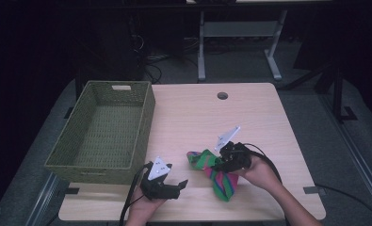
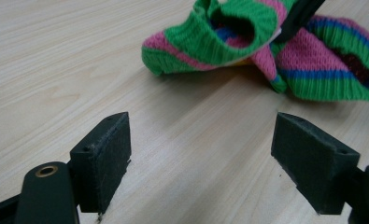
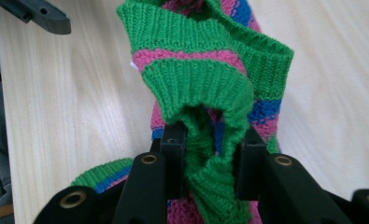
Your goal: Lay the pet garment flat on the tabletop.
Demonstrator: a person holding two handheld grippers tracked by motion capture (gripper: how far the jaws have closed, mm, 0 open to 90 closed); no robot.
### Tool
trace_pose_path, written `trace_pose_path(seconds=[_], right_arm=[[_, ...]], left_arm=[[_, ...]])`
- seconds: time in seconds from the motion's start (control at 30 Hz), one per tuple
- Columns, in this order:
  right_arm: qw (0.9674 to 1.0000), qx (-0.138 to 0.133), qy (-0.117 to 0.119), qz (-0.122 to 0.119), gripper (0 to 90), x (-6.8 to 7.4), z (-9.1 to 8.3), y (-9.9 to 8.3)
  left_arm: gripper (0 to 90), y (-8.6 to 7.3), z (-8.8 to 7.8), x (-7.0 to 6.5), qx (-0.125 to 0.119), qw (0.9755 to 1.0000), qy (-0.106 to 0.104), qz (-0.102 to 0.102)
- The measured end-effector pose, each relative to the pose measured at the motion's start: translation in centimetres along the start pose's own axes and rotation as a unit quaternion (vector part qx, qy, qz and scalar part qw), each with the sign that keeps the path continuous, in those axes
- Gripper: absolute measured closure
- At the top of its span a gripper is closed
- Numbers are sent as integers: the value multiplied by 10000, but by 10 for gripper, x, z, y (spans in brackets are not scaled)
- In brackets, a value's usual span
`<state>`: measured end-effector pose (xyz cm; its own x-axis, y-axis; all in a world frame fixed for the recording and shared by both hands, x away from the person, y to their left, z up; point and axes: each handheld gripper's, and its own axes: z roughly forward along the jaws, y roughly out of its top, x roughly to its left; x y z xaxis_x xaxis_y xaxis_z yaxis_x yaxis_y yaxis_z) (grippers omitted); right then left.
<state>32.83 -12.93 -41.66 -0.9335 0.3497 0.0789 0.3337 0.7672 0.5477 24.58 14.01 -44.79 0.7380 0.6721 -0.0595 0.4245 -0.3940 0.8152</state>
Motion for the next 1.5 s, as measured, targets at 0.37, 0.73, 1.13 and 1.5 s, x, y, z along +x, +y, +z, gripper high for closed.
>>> trace_pose_path(seconds=[0.37,0.73,1.13,1.5], right_arm=[[9995,92,286,-29,530,7,15,1],[9990,-19,449,-87,382,16,16,-3],[9986,-371,322,-218,522,15,-15,-1],[9977,41,492,-460,696,22,12,3]], left_arm=[[197,0,-1,0,9,10000,-8,2],[196,0,-1,1,-15,10000,-32,-24],[196,0,-2,2,-6,10000,-1,25],[196,0,-2,1,-5,10000,-2,-25]])
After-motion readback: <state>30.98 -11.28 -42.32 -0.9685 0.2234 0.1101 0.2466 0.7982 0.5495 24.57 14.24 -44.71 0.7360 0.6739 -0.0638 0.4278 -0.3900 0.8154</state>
